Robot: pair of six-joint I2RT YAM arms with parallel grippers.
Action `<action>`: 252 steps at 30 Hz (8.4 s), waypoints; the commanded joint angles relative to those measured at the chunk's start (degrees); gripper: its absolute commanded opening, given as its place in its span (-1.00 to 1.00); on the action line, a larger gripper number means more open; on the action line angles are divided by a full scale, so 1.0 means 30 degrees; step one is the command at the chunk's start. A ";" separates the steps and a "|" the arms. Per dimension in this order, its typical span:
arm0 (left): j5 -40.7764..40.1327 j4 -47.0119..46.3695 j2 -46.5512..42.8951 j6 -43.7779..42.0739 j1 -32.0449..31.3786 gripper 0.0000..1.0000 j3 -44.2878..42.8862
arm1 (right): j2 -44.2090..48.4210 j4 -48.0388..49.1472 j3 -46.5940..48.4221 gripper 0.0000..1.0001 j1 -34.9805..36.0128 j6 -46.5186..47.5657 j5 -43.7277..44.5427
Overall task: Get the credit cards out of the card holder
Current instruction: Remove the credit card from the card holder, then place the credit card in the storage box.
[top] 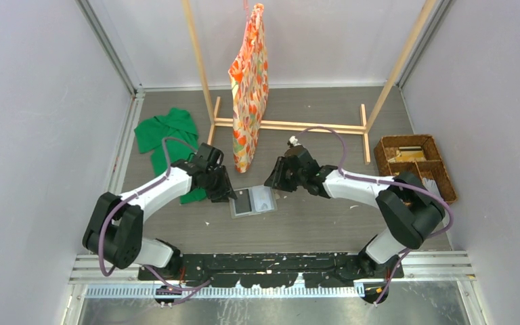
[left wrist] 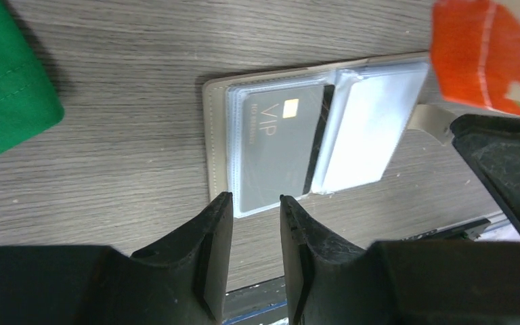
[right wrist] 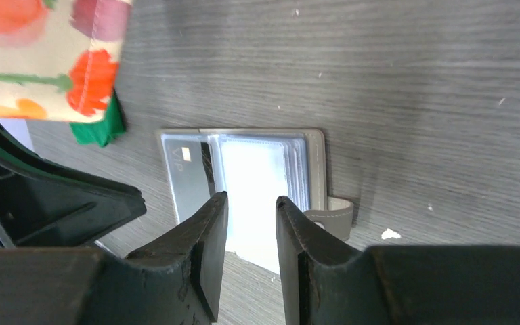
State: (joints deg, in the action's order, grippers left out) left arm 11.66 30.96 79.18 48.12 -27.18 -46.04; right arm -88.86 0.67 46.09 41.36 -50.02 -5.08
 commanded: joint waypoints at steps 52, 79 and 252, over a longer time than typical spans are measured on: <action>-0.2056 0.1715 0.2078 -0.1248 0.0937 -0.37 0.0384 | -0.3222 0.3000 0.4059 -0.17 0.3958 0.1505 -0.4000; 0.1083 0.0635 -0.3302 -0.0323 0.3406 -0.37 0.1317 | -0.4424 0.1846 0.3868 -0.26 0.2179 0.0892 -0.3521; 0.3659 0.3873 0.0076 -0.4198 0.3405 -0.54 -0.2752 | -0.9688 -3.3269 0.8510 -0.99 -1.6948 -1.2956 3.5590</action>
State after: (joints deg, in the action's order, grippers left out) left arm 21.08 43.94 80.47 36.49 -17.02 -54.87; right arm -117.58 -90.02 69.97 -8.64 -84.75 88.29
